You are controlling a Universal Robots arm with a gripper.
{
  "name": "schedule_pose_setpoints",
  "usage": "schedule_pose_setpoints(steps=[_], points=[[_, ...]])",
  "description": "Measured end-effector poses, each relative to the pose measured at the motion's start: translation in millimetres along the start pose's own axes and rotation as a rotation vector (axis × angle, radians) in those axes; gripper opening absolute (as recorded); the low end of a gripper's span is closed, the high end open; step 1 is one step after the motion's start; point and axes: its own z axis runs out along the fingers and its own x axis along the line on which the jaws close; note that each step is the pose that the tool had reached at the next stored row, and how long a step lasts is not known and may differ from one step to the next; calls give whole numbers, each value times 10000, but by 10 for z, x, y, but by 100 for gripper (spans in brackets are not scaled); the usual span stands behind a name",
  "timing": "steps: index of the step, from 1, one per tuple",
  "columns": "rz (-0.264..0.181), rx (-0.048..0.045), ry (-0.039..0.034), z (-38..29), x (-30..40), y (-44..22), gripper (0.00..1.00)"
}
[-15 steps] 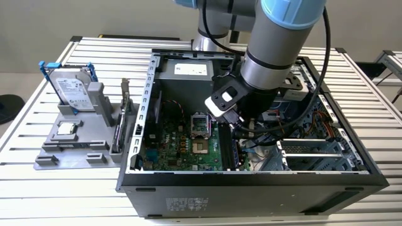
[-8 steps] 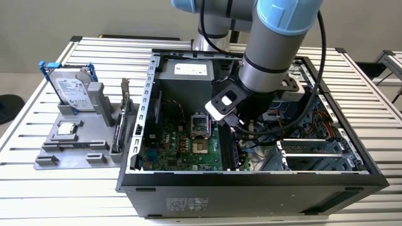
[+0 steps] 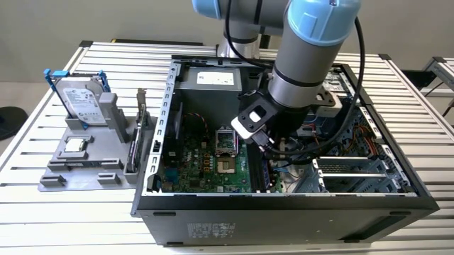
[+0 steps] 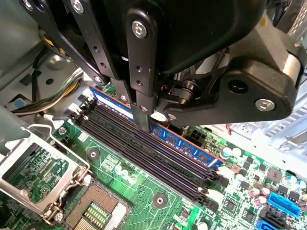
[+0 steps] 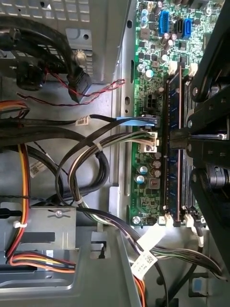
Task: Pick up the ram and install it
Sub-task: 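Press down the ram until it locks into place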
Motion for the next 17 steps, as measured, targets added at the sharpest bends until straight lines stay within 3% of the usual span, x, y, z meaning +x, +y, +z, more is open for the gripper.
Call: schedule_pose_setpoints(steps=[7, 13, 16, 17], points=[[0, -11, 0, 52, 1, 1, 0], [1, -10, -3, 58, 1, 1, 0], [0, -19, 30, 13, 3, 1, 0], [0, -14, 15, -33, 1, 0, 0]])
